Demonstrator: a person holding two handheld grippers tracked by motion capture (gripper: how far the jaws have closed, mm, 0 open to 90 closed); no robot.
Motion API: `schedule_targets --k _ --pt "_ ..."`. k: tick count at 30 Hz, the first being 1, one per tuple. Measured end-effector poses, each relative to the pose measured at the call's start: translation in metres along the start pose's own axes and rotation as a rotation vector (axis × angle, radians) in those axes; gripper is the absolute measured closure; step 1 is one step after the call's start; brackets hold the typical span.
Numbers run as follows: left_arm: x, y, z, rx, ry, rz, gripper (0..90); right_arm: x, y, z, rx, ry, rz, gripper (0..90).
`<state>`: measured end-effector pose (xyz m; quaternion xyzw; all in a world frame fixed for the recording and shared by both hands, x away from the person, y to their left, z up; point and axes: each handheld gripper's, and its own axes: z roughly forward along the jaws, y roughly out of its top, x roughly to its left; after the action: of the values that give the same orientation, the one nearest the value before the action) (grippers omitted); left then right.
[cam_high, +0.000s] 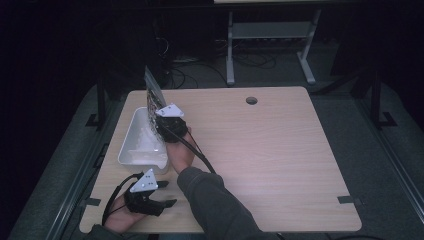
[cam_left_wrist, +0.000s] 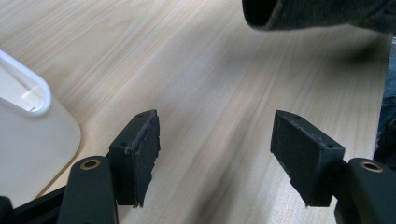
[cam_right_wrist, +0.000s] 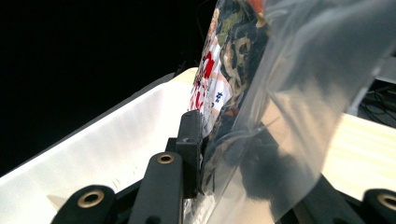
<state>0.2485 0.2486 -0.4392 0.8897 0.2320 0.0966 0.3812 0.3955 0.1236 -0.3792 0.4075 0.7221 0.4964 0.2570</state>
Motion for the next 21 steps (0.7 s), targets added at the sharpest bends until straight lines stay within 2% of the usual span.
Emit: schedule_targets --k 6,9,11,12,14,17,21 --pt "0.0 0.0 0.0 0.001 0.0 0.005 32.2 0.001 0.0 0.001 -0.003 0.012 0.023 72.1" --pt "0.001 0.0 0.001 0.002 -0.001 0.007 32.2 0.001 0.002 0.003 0.002 0.046 0.003 71.9" --pt "0.001 0.0 0.001 0.004 -0.002 0.007 32.2 -0.002 0.004 0.004 0.008 0.103 0.008 71.2" --pt "0.001 0.0 0.001 0.004 -0.002 0.008 32.2 -0.004 0.004 0.004 0.014 0.111 0.0 70.1" --pt "0.001 0.0 0.001 0.004 -0.002 0.01 32.2 -0.008 0.005 0.005 0.028 0.147 -0.004 64.9" --pt "0.001 0.0 0.001 0.004 -0.001 0.01 32.2 -0.012 0.004 0.007 0.045 0.169 0.0 53.4" --pt "0.001 0.0 0.001 0.002 0.0 0.008 32.2 -0.018 0.003 0.007 0.063 0.218 0.02 45.7"
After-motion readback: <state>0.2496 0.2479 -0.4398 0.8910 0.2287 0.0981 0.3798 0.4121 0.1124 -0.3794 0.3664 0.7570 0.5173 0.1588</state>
